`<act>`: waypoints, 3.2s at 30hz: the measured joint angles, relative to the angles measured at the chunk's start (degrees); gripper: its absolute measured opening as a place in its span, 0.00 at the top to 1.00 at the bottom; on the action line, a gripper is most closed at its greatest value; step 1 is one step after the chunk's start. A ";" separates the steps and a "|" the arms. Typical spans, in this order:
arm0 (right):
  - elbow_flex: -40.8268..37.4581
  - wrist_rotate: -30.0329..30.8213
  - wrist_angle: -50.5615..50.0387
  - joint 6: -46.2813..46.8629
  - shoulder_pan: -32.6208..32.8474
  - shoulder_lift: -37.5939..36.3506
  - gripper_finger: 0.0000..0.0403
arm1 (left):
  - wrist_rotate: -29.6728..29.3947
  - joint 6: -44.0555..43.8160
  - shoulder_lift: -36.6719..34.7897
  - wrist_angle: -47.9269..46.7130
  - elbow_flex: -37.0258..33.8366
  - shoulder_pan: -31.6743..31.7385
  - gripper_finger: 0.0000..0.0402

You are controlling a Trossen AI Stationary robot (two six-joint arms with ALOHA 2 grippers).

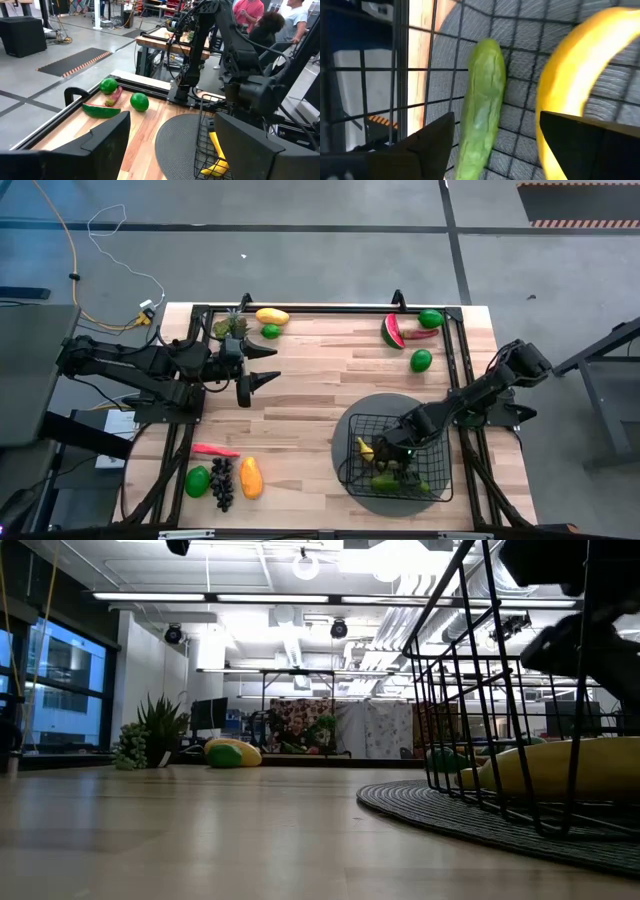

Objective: Build produce basket
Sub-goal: Put the green lime into the black basket

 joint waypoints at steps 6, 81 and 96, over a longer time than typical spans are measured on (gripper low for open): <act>0.06 6.42 -9.55 -1.54 -1.46 -8.91 0.31 | 0.02 -0.02 0.02 0.00 0.00 0.00 0.31; -17.90 36.53 40.72 -16.95 -21.38 -36.35 0.31 | -0.15 3.02 0.39 0.32 -0.02 0.00 0.31; -6.28 60.13 -17.93 30.82 -27.86 -34.84 0.31 | -0.20 1.50 0.34 0.36 -0.02 0.00 0.31</act>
